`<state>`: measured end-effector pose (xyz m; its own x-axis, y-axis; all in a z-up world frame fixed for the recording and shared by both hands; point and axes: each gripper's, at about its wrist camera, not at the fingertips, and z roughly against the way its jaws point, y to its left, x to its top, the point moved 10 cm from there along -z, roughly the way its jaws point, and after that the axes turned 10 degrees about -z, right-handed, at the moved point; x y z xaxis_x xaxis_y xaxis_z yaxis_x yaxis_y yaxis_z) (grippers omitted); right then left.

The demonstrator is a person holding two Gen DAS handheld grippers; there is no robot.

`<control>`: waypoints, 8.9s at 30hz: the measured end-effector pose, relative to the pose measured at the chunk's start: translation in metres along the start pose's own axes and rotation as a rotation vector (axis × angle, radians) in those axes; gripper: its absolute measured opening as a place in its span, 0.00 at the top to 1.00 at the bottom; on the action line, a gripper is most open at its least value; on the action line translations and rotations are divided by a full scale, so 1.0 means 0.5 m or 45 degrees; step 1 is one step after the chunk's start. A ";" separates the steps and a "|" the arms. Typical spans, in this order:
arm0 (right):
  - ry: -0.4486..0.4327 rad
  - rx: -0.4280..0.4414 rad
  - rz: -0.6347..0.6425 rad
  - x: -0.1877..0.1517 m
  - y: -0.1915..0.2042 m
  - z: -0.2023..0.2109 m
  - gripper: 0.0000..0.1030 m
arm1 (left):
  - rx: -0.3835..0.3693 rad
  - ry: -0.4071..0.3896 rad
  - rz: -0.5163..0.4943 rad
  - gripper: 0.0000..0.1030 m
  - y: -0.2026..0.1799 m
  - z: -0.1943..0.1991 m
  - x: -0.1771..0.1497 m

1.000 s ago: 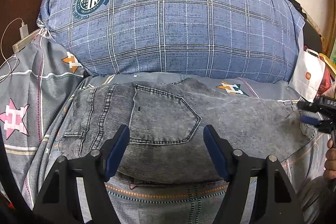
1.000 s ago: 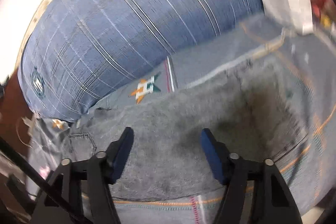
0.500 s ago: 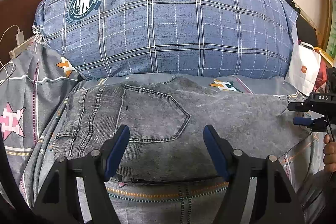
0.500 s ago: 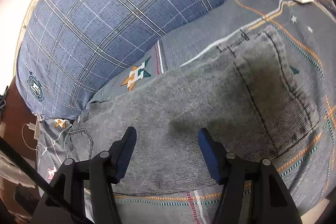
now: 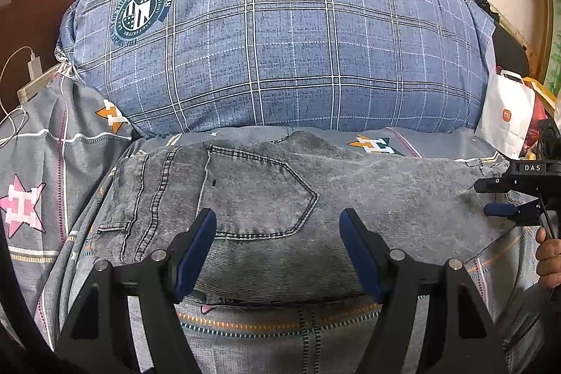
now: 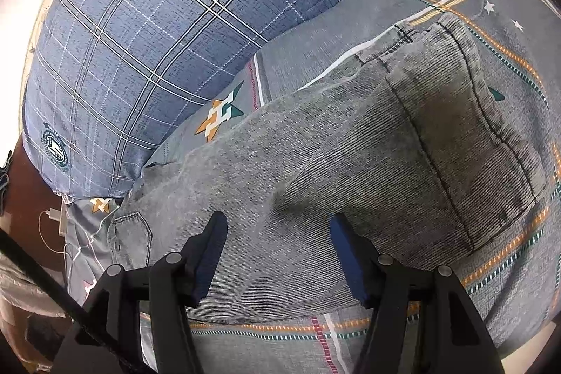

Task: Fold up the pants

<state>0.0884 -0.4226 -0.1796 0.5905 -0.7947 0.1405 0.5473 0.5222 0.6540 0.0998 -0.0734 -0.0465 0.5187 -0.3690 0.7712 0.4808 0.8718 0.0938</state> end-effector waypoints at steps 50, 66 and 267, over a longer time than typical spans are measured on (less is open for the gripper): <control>0.013 -0.013 -0.012 0.003 -0.019 -0.007 0.35 | 0.000 0.003 -0.002 0.30 -0.002 0.002 0.000; 0.010 -0.021 -0.028 0.000 -0.023 -0.003 0.35 | -0.002 0.005 -0.003 0.30 -0.002 0.001 0.000; 0.085 0.121 0.512 -0.121 0.260 -0.063 0.27 | -0.235 0.299 0.372 0.49 0.008 0.023 -0.099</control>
<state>0.1427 -0.2970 -0.1262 0.7851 -0.5096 0.3521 0.2097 0.7535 0.6231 0.0679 -0.0480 -0.0768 0.7889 -0.1964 0.5823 0.3968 0.8864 -0.2386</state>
